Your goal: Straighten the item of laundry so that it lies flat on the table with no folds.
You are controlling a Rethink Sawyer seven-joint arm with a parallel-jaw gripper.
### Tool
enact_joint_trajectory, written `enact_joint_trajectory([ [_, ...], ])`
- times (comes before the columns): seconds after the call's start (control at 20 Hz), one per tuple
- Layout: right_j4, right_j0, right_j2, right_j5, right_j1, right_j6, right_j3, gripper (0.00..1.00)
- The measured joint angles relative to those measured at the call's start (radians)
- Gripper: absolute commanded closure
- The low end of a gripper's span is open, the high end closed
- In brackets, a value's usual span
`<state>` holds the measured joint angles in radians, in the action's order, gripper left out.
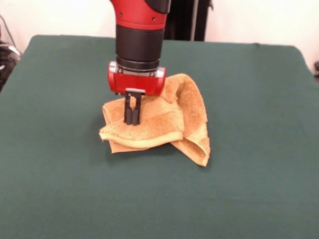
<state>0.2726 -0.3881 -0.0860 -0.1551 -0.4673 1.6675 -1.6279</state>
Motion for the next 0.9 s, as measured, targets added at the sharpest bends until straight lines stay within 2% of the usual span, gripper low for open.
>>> enact_joint_trajectory([
  [0.9,0.015,0.000,0.000,0.000,-0.002,0.000,0.000,1.00],
])
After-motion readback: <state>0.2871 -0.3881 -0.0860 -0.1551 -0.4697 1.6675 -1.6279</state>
